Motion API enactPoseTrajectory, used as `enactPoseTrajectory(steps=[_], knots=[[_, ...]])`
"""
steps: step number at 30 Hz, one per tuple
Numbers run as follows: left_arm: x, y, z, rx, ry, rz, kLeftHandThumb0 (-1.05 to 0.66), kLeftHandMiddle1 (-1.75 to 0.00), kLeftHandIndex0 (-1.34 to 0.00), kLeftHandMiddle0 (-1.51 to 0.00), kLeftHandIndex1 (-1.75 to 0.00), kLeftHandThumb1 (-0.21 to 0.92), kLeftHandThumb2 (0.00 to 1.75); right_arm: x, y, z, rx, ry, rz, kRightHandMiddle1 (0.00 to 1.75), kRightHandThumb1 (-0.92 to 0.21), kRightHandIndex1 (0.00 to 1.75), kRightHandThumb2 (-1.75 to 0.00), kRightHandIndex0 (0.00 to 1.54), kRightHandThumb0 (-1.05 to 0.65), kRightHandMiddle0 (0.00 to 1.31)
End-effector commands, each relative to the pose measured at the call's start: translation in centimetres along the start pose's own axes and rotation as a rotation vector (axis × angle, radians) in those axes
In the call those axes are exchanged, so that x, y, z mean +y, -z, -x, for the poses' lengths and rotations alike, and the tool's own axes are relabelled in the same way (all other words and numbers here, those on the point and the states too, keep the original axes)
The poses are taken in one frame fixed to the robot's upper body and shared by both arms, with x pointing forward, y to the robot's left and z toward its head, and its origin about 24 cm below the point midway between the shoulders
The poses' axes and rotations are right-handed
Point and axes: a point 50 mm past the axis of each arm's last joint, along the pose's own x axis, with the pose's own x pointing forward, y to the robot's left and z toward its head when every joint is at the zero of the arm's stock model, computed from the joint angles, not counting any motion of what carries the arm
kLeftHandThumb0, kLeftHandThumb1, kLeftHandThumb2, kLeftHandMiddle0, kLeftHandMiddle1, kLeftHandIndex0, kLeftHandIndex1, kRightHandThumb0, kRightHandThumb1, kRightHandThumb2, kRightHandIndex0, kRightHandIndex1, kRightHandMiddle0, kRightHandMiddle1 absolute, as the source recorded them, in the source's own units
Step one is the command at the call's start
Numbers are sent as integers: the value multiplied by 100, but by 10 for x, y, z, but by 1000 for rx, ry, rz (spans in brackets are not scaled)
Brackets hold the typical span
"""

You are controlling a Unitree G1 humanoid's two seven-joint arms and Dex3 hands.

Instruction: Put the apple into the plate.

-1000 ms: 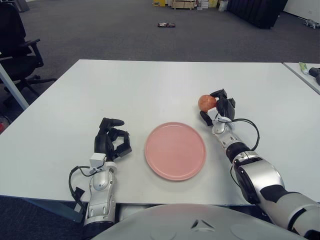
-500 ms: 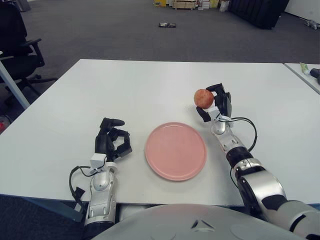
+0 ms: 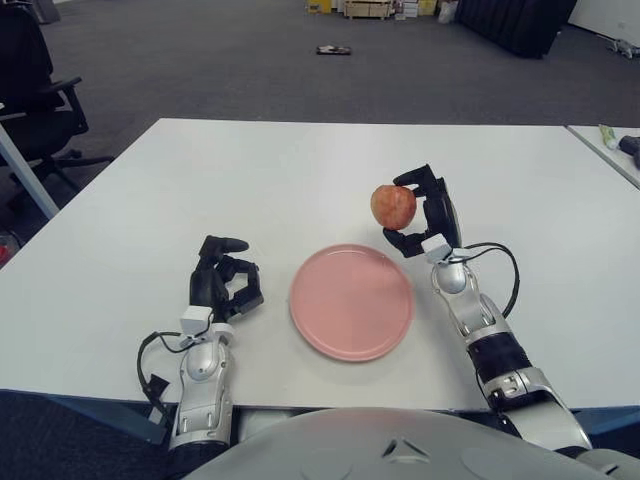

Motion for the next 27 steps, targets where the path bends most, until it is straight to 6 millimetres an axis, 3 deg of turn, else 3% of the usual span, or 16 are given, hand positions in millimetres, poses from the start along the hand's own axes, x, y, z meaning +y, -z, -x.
enactPoseTrajectory(steps=[1,4,12,18,27], knots=[[-4,-2,-5,-12,8,3,-1,-162,-44,-57,-175,36,124,-5,-16,-3,-99,-28,-4,174,-26,175,-138,119,-38,61],[-4,-1,-5,-10,11,1,-1,-163,-43,-56,-175,36,124,-3,-27,5,-147,-63,-13,174,-32,175,-131,124,-44,59],[-4,0,-6,1,10,0,-1,-163,-42,-58,-175,36,124,5,-42,23,-194,-173,-49,175,-35,175,-129,125,-47,59],[-4,0,-6,-2,12,2,-1,-163,-42,-57,-175,37,123,8,-45,31,-197,-269,-71,175,-38,175,-124,125,-46,56],[-5,0,-6,-4,15,-9,-1,-161,-42,-58,-175,37,122,15,-44,40,-142,-559,-81,175,-40,175,-122,118,-45,55]])
